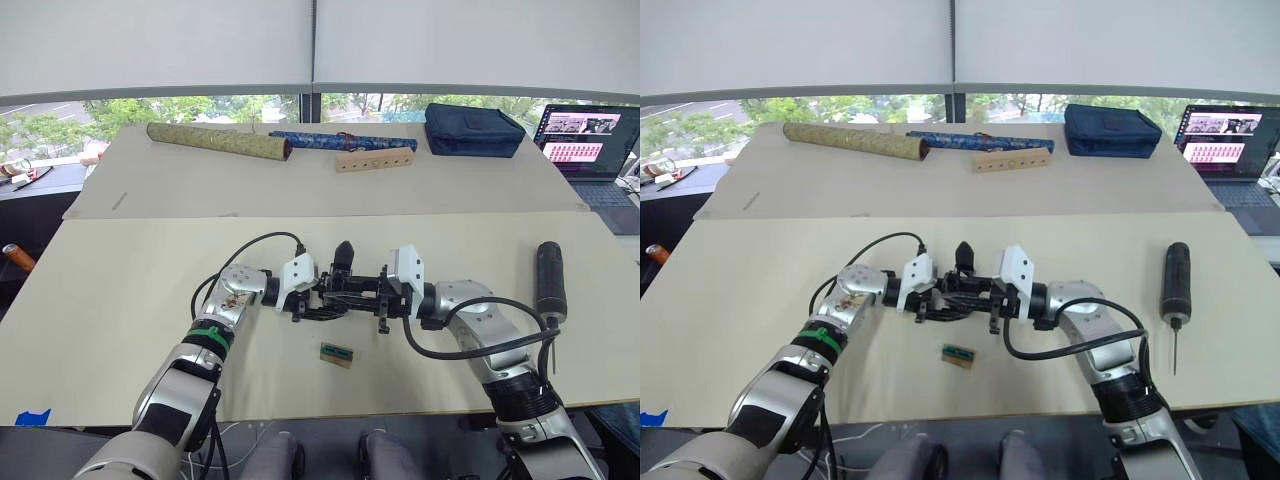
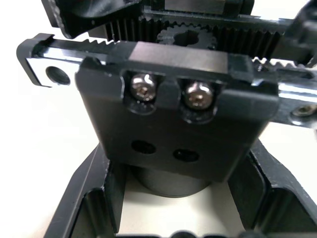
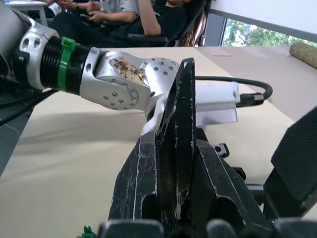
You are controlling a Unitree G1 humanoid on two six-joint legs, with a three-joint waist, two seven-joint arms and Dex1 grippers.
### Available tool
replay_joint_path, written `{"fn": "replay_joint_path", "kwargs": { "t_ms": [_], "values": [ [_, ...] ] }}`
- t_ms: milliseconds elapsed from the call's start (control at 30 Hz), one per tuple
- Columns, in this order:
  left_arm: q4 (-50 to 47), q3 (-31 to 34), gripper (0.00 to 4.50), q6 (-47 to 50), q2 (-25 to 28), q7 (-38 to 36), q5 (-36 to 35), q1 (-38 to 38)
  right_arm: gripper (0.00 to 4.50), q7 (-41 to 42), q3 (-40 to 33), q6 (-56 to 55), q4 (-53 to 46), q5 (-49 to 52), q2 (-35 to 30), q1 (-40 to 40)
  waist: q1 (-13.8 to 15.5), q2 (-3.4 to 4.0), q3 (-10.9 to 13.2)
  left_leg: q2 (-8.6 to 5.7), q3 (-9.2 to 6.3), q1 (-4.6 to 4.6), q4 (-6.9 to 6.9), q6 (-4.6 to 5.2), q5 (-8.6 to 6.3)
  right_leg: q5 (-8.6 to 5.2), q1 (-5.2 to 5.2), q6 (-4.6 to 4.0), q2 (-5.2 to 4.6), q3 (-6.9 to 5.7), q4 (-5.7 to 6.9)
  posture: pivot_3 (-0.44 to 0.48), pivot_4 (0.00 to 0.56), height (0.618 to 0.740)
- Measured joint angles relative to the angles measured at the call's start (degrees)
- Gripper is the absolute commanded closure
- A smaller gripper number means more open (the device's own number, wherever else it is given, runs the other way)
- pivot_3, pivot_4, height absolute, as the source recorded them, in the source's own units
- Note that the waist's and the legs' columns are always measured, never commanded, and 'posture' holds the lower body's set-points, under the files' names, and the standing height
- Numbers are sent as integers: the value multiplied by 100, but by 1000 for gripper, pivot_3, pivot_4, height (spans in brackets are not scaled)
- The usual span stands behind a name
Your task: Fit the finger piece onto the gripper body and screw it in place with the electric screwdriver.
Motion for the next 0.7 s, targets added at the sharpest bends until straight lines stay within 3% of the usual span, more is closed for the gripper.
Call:
{"fn": "replay_joint_path", "kwargs": {
  "t_ms": [700],
  "values": [
    [-116, 6, 2195, 144, 49, 49, -1, 86, 4087, 3, 103, 248, 278, -109, 12, -234, -45, 2, -4, 3, 0, 30, -4, 1, -1, 0, 23, 0, -1, 3, -5, 0, 150, 740]
  ]
}}
